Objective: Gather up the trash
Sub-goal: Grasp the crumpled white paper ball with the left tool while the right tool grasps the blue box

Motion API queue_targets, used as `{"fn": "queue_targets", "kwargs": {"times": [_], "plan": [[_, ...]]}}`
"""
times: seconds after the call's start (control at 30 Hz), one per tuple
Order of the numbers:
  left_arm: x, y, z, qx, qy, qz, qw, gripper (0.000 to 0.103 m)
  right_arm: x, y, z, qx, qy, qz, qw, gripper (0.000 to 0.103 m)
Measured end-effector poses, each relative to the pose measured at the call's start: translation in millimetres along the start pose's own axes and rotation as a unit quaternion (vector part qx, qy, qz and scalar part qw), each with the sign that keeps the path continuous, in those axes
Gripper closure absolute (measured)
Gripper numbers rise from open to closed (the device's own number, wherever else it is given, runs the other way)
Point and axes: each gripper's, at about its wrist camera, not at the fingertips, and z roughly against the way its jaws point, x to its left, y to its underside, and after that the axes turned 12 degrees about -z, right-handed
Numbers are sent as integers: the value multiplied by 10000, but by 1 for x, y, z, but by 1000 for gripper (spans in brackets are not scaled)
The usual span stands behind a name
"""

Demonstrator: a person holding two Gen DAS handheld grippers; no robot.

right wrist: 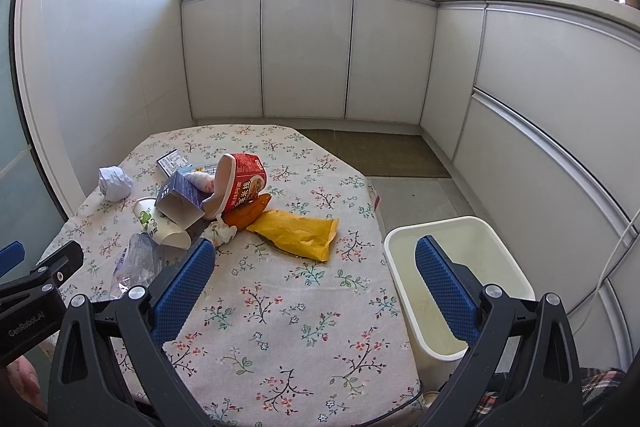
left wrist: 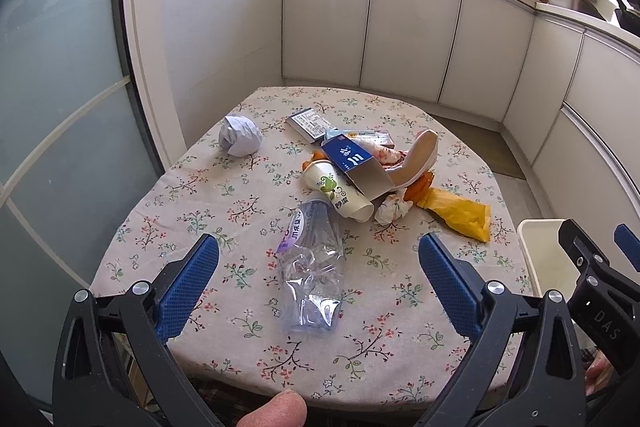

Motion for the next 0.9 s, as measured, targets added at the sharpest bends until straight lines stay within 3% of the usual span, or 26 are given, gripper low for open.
{"fn": "queue_targets", "kwargs": {"times": [0.3,0.57,0.9], "plan": [[21,-6,-26,240,-20,233,9994,7,13,-9,-29,670,-17,53,9977,6],[54,-11,-65,753,139,633,9951,7,41,-27,-56,1159,-249,449,9919,6],[108,-65,-145,1283,309,962,9866,7,70,-39,-88,1076,-556,939,9882,6]]}}
